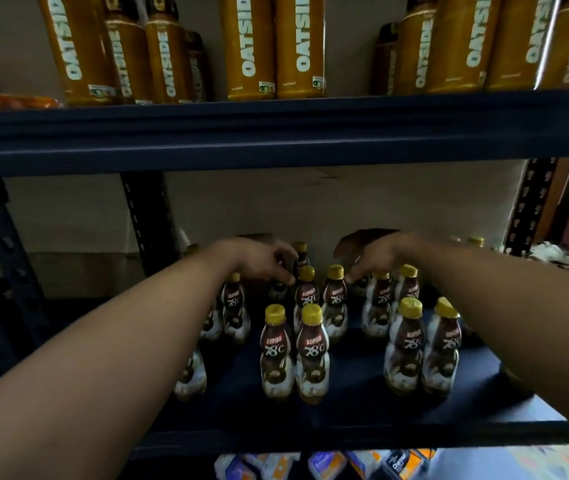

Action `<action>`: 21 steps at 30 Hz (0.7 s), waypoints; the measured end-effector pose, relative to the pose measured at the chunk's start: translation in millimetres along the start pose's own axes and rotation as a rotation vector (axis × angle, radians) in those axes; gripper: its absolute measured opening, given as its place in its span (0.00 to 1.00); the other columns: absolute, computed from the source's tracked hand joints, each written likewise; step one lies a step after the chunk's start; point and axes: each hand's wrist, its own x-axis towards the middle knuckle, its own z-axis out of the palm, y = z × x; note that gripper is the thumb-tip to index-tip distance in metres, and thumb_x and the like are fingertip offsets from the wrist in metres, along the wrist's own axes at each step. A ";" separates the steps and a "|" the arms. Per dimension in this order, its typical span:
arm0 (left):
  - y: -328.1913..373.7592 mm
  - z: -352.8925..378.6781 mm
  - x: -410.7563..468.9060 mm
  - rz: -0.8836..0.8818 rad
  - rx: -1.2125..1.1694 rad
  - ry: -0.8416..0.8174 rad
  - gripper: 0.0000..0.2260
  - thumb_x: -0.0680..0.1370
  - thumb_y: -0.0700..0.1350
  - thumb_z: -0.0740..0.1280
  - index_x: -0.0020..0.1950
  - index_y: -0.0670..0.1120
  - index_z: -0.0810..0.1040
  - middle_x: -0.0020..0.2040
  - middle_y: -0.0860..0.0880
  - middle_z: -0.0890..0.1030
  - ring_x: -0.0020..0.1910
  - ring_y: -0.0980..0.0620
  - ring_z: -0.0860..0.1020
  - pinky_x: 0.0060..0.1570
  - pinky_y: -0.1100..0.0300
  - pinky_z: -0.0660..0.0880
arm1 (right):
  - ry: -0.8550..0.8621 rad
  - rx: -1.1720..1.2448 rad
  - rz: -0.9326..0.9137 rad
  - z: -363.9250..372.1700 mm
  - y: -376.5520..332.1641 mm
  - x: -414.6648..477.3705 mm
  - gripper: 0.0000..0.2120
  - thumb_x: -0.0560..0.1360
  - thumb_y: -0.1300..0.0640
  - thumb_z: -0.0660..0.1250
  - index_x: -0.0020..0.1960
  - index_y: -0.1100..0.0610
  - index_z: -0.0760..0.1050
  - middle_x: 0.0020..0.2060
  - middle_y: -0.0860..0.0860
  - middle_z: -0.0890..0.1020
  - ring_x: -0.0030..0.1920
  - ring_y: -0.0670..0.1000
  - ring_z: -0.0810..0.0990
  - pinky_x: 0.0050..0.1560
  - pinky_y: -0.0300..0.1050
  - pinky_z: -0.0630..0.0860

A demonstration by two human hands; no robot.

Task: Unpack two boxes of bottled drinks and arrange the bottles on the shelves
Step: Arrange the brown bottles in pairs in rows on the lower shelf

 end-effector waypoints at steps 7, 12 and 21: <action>-7.3 37.0 56.4 0.038 -0.076 0.136 0.31 0.74 0.49 0.77 0.75 0.55 0.71 0.61 0.50 0.77 0.62 0.47 0.75 0.63 0.53 0.74 | 0.172 0.150 -0.236 20.1 13.4 46.6 0.27 0.74 0.53 0.77 0.71 0.46 0.74 0.63 0.46 0.78 0.64 0.50 0.76 0.68 0.49 0.74; -14.6 47.5 68.4 0.055 -0.113 0.175 0.29 0.75 0.46 0.76 0.75 0.51 0.72 0.68 0.50 0.75 0.67 0.47 0.74 0.64 0.55 0.72 | 0.202 0.192 -0.296 28.9 16.4 62.2 0.16 0.74 0.51 0.77 0.57 0.38 0.77 0.57 0.43 0.81 0.58 0.47 0.79 0.63 0.48 0.77; -25.9 40.7 50.5 0.027 -0.043 0.173 0.32 0.79 0.45 0.72 0.80 0.52 0.62 0.72 0.49 0.69 0.73 0.45 0.68 0.61 0.60 0.66 | 0.203 0.222 -0.321 32.7 -7.3 59.9 0.22 0.75 0.52 0.76 0.67 0.46 0.76 0.60 0.45 0.79 0.60 0.49 0.78 0.62 0.46 0.75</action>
